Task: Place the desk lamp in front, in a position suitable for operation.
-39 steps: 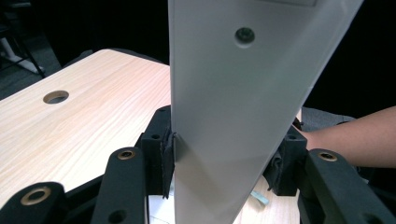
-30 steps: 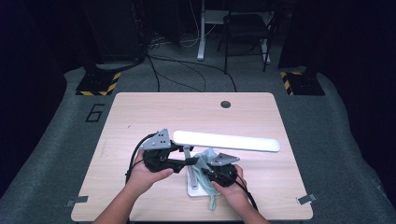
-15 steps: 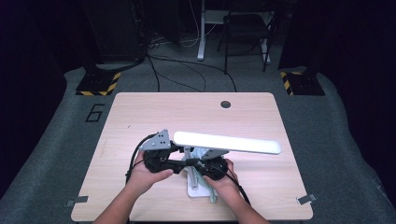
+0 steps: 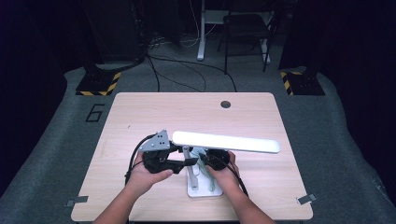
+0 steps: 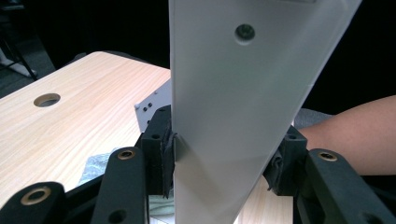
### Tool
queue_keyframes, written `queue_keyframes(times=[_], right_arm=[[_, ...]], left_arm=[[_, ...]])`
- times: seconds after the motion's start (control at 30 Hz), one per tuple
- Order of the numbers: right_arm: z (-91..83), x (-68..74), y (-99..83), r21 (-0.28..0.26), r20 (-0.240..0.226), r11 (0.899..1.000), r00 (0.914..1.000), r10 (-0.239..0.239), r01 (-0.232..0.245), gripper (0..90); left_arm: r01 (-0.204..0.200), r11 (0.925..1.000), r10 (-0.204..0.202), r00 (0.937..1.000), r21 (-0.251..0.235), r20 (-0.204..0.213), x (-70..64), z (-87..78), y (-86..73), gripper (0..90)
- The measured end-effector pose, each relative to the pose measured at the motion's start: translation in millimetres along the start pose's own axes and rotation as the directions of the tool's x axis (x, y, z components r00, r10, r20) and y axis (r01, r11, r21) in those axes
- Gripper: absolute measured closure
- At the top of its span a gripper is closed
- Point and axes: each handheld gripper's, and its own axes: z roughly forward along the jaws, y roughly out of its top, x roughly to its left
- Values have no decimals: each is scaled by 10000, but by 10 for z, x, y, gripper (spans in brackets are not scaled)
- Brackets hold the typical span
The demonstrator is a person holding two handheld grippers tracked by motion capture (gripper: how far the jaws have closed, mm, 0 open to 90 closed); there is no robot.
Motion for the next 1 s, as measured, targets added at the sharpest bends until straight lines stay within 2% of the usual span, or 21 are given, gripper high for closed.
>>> queue_keyframes(times=[0.07,0.13,0.17,0.2,0.23,0.27,0.3,0.33,0.37,0.4,0.47,0.5,0.57,0.63,0.73,0.8,0.9,1.0], right_arm=[[-66,14,2,137,-275,9993,9990,341,-337,750],[-149,58,-25,-77,-1050,9998,9943,197,-206,750],[-188,113,-51,-135,-1448,9998,9893,-195,177,750],[-207,158,-69,-143,-1613,9991,9861,-410,393,750],[-234,232,-100,-183,-1815,9955,9789,-944,927,749],[-248,277,-119,-214,-1907,9927,9742,-1209,1190,749],[-261,340,-152,-305,-1764,9876,9717,-1571,1541,750],[-263,356,-167,-348,-1617,9850,9716,-1727,1692,751],[-246,345,-176,-330,-1658,9861,9721,-1659,1627,753],[-226,320,-171,-246,-1781,9909,9747,-1348,1325,755],[-188,269,-148,-196,-1966,9946,9750,-1040,1021,763],[-176,265,-138,-201,-1920,9936,9749,-1128,1110,763],[-141,291,-100,-194,-1486,9867,9754,-1626,1615,765],[-101,302,-63,-176,-1152,9855,9788,-1696,1687,765],[-25,270,-7,-125,-814,9904,9870,-1385,1379,766],[16,242,24,-189,-613,9903,9885,-1382,1373,767],[79,193,85,-123,-380,9935,9928,-1134,1131,766],[126,145,114,-144,-229,9989,9988,-440,437,765]], left_arm=[[-5,10000,5,10000,-44,17,2,3,-3,520],[-19,10000,19,10000,-45,58,5,7,-2,520],[-28,10000,28,10000,-42,60,6,8,-1,520],[-35,10000,35,10000,-19,50,4,10,1,520],[-47,10000,47,10000,17,27,2,9,4,520],[-56,10000,56,10000,48,0,-4,8,5,520],[-53,10000,53,10000,55,24,-8,8,5,520],[-68,9999,67,10000,99,65,-10,6,8,520],[-47,10000,46,10000,58,22,-17,12,8,520],[-56,9999,56,10000,87,11,-19,12,11,520],[-59,9999,59,10000,90,21,-23,18,14,520],[-70,9999,69,10000,118,55,-21,20,18,520],[-102,9998,101,9999,184,58,-20,20,24,519],[-98,9997,97,9999,208,53,-21,17,24,520],[-88,9999,87,9999,138,69,-20,13,17,520],[-75,9998,73,9999,169,116,-14,6,15,519],[-72,9998,69,9999,169,121,-14,8,17,519],[-46,9999,45,9999,132,95,-9,8,15,519]])
